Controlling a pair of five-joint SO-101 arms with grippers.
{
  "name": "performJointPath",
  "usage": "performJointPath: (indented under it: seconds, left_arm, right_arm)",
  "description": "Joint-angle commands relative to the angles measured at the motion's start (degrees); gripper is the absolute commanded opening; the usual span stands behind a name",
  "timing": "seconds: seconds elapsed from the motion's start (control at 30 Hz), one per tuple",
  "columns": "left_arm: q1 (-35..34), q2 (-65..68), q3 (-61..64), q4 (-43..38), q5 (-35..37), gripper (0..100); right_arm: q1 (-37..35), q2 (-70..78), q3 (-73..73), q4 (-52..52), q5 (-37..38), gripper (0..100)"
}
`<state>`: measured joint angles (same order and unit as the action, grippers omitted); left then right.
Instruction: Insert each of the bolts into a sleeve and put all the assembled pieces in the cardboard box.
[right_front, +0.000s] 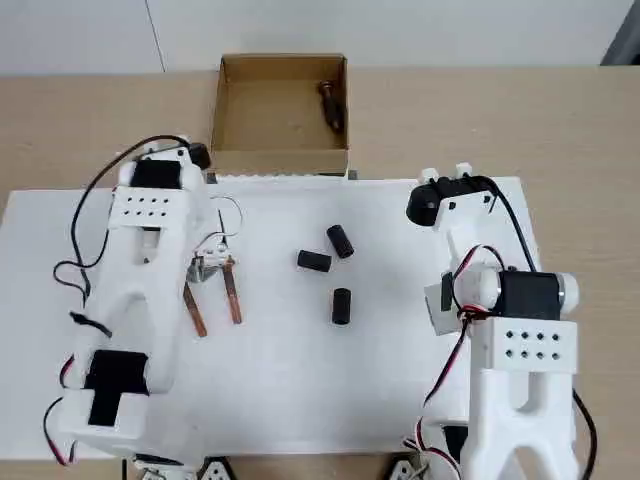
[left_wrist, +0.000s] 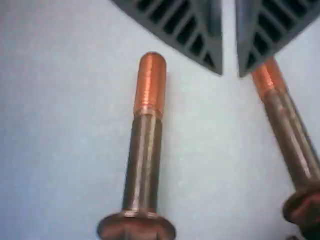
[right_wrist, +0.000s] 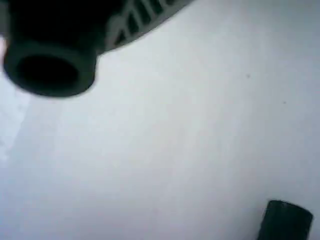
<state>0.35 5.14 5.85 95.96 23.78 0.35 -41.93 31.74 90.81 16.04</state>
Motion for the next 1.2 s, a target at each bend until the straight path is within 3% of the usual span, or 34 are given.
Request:
performJointPath:
  seconds: [0.0,0.23,0.5,1.17]
  left_arm:
    - [1.32,0.79,-2.15,-1.76,-0.18,1]
    - [4.57,3.16,-2.15,-2.81,2.64,16]
    - [4.4,3.34,-1.89,-8.44,2.64,16]
    - [4.31,10.73,-2.15,-9.32,2.9,15]
  right_arm:
    - [0.48,-1.89,-0.35,-1.1,0.09,0.3]
    - [0.48,-1.8,-0.35,-1.1,0.09,0.3]
    - [0.48,-1.8,-0.35,-1.1,0.18,0.3]
    - [0.48,-1.45,-0.26,-1.1,0.44,0.3]
